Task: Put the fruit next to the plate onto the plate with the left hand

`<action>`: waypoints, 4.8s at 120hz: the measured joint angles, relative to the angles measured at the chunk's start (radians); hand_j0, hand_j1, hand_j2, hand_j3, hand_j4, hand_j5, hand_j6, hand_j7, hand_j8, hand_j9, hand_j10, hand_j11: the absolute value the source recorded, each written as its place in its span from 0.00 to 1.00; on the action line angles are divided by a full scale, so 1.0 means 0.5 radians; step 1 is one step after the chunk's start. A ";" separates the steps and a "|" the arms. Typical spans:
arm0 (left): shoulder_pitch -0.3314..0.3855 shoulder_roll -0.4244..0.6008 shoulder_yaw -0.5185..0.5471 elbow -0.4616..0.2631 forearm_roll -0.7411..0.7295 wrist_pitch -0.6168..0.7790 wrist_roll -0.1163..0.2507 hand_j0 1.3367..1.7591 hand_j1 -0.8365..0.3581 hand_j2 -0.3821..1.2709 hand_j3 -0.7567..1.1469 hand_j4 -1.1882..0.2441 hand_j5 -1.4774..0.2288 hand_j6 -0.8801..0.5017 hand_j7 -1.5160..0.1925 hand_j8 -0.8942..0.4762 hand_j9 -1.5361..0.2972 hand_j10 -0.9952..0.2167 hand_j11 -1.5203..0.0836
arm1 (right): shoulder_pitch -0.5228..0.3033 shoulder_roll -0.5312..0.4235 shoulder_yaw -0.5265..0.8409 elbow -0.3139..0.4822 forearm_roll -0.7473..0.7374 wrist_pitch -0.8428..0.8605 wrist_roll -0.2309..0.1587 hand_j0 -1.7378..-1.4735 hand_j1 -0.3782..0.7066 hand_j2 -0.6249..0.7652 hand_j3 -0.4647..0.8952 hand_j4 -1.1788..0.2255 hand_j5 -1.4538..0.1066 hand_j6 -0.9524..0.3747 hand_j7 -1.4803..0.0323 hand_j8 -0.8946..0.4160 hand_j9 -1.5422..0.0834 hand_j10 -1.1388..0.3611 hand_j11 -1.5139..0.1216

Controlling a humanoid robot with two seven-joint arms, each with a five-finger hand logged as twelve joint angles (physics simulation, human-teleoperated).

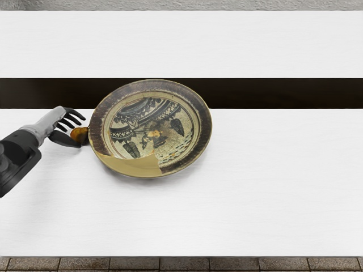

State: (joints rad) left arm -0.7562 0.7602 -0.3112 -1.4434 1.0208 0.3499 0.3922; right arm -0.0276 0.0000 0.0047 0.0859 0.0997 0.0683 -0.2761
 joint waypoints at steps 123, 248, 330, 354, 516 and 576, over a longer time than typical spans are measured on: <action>-0.012 -0.033 0.000 0.002 0.000 -0.012 0.070 0.76 0.48 0.30 0.40 0.47 0.48 0.27 0.50 0.28 0.48 0.40 0.53 | 0.000 0.000 0.001 0.000 0.000 -0.001 0.000 0.30 0.03 0.45 0.34 0.84 0.93 0.72 0.98 0.68 0.95 0.76 0.93; -0.012 -0.026 -0.002 0.003 0.000 -0.053 0.077 0.75 0.44 0.37 0.40 0.38 0.41 0.29 0.42 0.29 0.39 0.31 0.43 | 0.000 0.000 0.000 0.000 0.000 0.000 0.000 0.30 0.03 0.45 0.34 0.84 0.93 0.72 0.98 0.68 0.95 0.76 0.93; -0.015 -0.020 -0.001 0.003 -0.007 -0.074 0.086 0.75 0.42 0.45 0.40 0.35 0.35 0.30 0.36 0.26 0.35 0.27 0.39 | 0.000 0.000 0.000 0.000 0.000 0.000 0.000 0.30 0.03 0.45 0.34 0.84 0.93 0.72 0.98 0.68 0.95 0.76 0.93; -0.015 -0.020 -0.001 0.003 -0.003 -0.095 0.084 0.75 0.42 0.47 0.40 0.34 0.34 0.29 0.35 0.26 0.33 0.25 0.37 | 0.000 0.000 0.000 0.000 0.000 -0.001 0.000 0.30 0.03 0.45 0.34 0.84 0.93 0.72 0.98 0.68 0.95 0.76 0.93; -0.108 0.295 -0.025 -0.273 -0.081 -0.198 0.124 0.75 0.41 0.51 0.40 0.37 0.24 0.34 0.28 0.28 0.28 0.19 0.31 | 0.000 0.000 -0.005 0.000 -0.003 0.000 0.000 0.30 0.03 0.45 0.34 0.84 0.93 0.72 0.98 0.68 0.95 0.76 0.93; -0.208 0.379 -0.031 -0.376 -0.179 -0.280 0.135 0.76 0.40 0.55 0.40 0.35 0.23 0.32 0.27 0.28 0.28 0.17 0.31 | 0.000 0.000 -0.006 -0.003 -0.003 -0.001 0.000 0.30 0.03 0.45 0.34 0.84 0.93 0.72 0.98 0.68 0.95 0.76 0.93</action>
State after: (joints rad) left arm -0.8604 0.9495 -0.3266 -1.6314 0.9313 0.2101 0.4598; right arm -0.0276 0.0000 0.0016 0.0845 0.0982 0.0679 -0.2761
